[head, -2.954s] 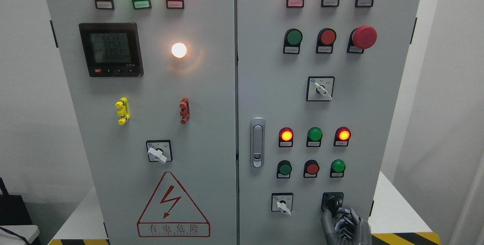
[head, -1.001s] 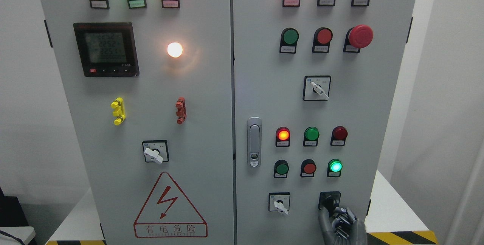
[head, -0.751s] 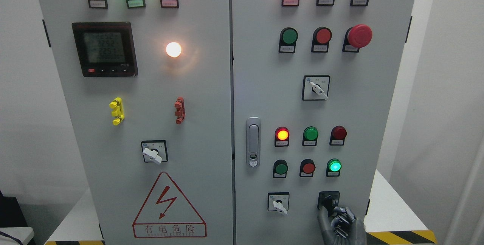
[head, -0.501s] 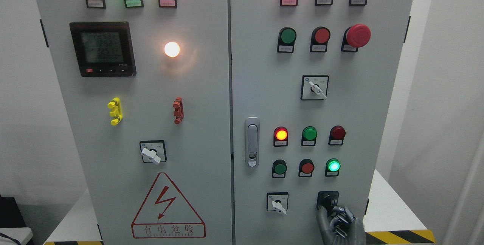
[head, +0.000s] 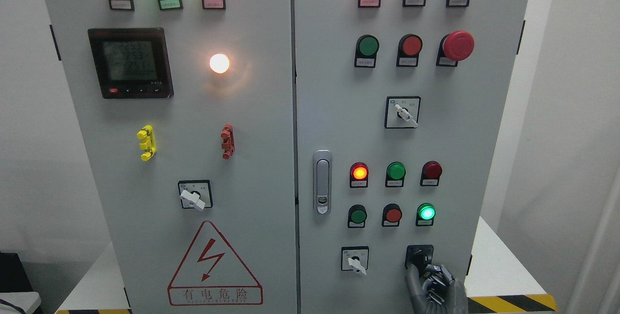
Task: Trip black knob to open circuit
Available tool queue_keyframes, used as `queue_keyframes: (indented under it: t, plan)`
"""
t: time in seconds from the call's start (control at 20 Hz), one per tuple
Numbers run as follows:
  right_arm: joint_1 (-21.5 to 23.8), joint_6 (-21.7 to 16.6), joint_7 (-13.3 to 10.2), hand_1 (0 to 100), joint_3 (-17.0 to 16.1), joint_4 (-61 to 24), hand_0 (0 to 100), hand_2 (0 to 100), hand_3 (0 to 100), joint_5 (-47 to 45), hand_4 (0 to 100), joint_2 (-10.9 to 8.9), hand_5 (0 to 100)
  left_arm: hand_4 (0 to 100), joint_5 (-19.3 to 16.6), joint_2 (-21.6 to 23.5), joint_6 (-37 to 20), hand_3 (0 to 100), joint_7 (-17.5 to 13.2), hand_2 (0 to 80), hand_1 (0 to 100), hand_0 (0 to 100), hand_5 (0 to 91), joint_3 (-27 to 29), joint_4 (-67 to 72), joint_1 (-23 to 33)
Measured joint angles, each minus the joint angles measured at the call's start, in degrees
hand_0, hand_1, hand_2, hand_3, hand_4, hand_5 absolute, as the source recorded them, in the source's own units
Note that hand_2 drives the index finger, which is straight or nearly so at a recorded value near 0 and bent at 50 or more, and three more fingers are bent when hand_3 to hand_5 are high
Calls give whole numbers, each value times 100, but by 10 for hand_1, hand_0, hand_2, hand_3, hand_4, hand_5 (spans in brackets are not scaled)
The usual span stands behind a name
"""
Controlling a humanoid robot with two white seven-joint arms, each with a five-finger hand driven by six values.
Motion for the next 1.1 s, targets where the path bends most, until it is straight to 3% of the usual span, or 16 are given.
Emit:
queue_keyframes:
  t: [1.1]
  plan:
    - [41,0,132,767,-9,2,550,623,963,408,926,-5,946,0,0,0,0,0,0,0,389,120,0,0,0,0]
